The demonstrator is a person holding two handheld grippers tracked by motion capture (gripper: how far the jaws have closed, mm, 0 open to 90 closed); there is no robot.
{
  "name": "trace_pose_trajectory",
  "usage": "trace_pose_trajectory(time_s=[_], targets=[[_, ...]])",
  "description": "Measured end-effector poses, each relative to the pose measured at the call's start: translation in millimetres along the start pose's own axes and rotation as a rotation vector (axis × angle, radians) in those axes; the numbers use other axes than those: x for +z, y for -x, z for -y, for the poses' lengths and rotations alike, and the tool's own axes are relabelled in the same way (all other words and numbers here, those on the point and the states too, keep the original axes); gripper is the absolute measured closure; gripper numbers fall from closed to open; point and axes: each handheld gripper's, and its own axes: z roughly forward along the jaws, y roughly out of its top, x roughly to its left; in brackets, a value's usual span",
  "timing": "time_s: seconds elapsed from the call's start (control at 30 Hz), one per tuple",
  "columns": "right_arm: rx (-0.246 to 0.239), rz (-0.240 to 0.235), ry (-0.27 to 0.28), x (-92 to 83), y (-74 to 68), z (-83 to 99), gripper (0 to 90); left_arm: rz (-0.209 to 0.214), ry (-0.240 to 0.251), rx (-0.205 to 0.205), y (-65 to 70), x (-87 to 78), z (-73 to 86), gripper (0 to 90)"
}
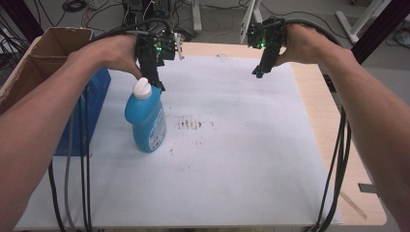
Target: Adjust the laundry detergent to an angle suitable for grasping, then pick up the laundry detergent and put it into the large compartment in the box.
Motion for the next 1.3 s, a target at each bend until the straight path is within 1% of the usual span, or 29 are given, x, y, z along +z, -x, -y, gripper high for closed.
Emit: trace_pose_trajectory(time_s=[0.07, 0.1, 0.13, 0.2, 0.27, 0.33, 0.37, 0.47, 0.5, 0.57, 0.6, 0.63, 0.7, 0.8, 0.87, 0.9, 0.97, 1.0, 1.03, 1.07, 1.1, 1.13, 1.17, 1.2, 1.23, 1.27, 1.3], targets=[[0.000, -0.001, 0.005, -1.1, 0.0, 0.6, 12.2, -0.002, 0.003, -0.002, 0.1, -0.9, -0.5, 19.4], [0.002, 0.001, -0.003, -2.6, -1.0, 1.6, 12.2, -0.011, 0.009, -0.006, 0.9, -3.2, -0.9, 19.4], [0.002, 0.001, -0.003, -2.6, -1.0, 1.6, 12.2, -0.011, 0.009, -0.006, 0.9, -3.2, -0.9, 19.4], [-0.006, 0.002, 0.003, -1.9, 0.0, 2.7, 12.2, -0.024, 0.005, -0.010, 2.8, -6.8, -1.3, 19.3], [-0.004, 0.004, 0.004, -0.8, -0.1, 2.7, 12.2, -0.024, -0.001, -0.013, 3.8, -8.0, -1.7, 19.4], [-0.016, 0.003, 0.005, 0.2, 0.0, 2.4, 12.2, -0.021, -0.003, -0.012, 3.9, -8.5, -1.8, 19.3], [-0.009, 0.004, 0.005, 1.0, 0.6, 2.2, 12.2, -0.019, -0.002, -0.014, 3.4, -8.9, -1.5, 19.4], [-0.008, 0.008, 0.017, 3.0, 2.3, 2.4, 12.2, -0.025, -0.003, -0.031, 2.1, -8.6, 0.5, 19.4], [-0.009, 0.007, 0.009, 5.1, 2.3, 1.7, 12.2, -0.024, -0.013, -0.034, 2.0, -9.3, 1.2, 19.4], [-0.014, 0.006, 0.009, 6.1, 2.4, 1.6, 12.2, -0.035, -0.014, -0.045, 1.8, -10.0, 2.0, 19.4], [-0.018, 0.005, 0.003, 7.9, 2.1, 0.6, 12.2, -0.040, -0.006, -0.049, 1.4, -11.0, 2.4, 19.4], [-0.018, 0.007, 0.005, 8.3, 2.0, 0.3, 12.2, -0.043, -0.004, -0.046, 1.4, -11.6, 2.5, 19.4], [-0.016, 0.007, 0.008, 8.3, 2.1, -0.1, 12.2, -0.040, 0.007, -0.050, 0.9, -12.8, 2.8, 19.4], [-0.011, 0.007, 0.014, 7.2, 2.0, -1.0, 12.2, -0.042, 0.009, -0.061, 1.1, -14.2, 2.8, 19.4], [-0.014, 0.005, 0.013, 7.0, 2.0, -2.0, 12.2, -0.052, -0.002, -0.066, 1.1, -15.9, 2.6, 19.4], [-0.015, 0.007, 0.011, 6.9, 1.9, -2.5, 12.2, -0.054, -0.004, -0.074, 1.2, -16.8, 2.4, 19.4], [-0.017, 0.007, 0.008, 6.6, 1.0, -3.2, 12.2, -0.053, -0.006, -0.082, 1.2, -17.5, 2.4, 19.4], [-0.026, 0.007, 0.005, 6.6, 0.5, -3.4, 12.2, -0.053, -0.012, -0.109, 1.3, -19.8, 1.8, 19.4], [-0.026, 0.007, 0.005, 6.6, 0.5, -3.4, 12.2, -0.053, -0.012, -0.109, 1.3, -19.8, 1.8, 19.4], [-0.025, 0.007, 0.001, 6.6, -0.1, -3.4, 12.2, -0.056, -0.011, -0.133, 1.1, -21.6, 0.9, 19.4], [-0.029, 0.005, -0.001, 6.2, -1.0, -2.4, 12.2, -0.051, -0.006, -0.184, 0.3, -24.8, -0.4, 19.4], [-0.028, 0.006, -0.005, 6.1, -1.1, -2.0, 12.2, -0.051, -0.006, -0.184, 0.3, -24.8, -0.4, 19.4], [-0.023, 0.005, -0.008, 5.7, -1.3, -1.3, 12.2, -0.053, -0.006, -0.215, 0.5, -27.5, -2.0, 19.4], [-0.020, 0.007, -0.007, 5.1, -1.5, -0.9, 12.2, -0.049, -0.005, -0.236, 0.3, -30.1, -3.2, 19.4], [-0.018, 0.008, -0.004, 4.5, -1.9, -0.5, 12.2, -0.048, 0.006, -0.310, 0.4, -35.8, -5.3, 19.4], [-0.023, 0.010, -0.001, 3.9, -1.9, -0.4, 12.2, -0.048, 0.006, -0.310, 0.4, -35.8, -5.3, 19.4], [-0.023, 0.010, -0.001, 3.9, -1.9, -0.4, 12.2, -0.055, 0.013, -0.339, 0.9, -38.9, -6.4, 19.4]])
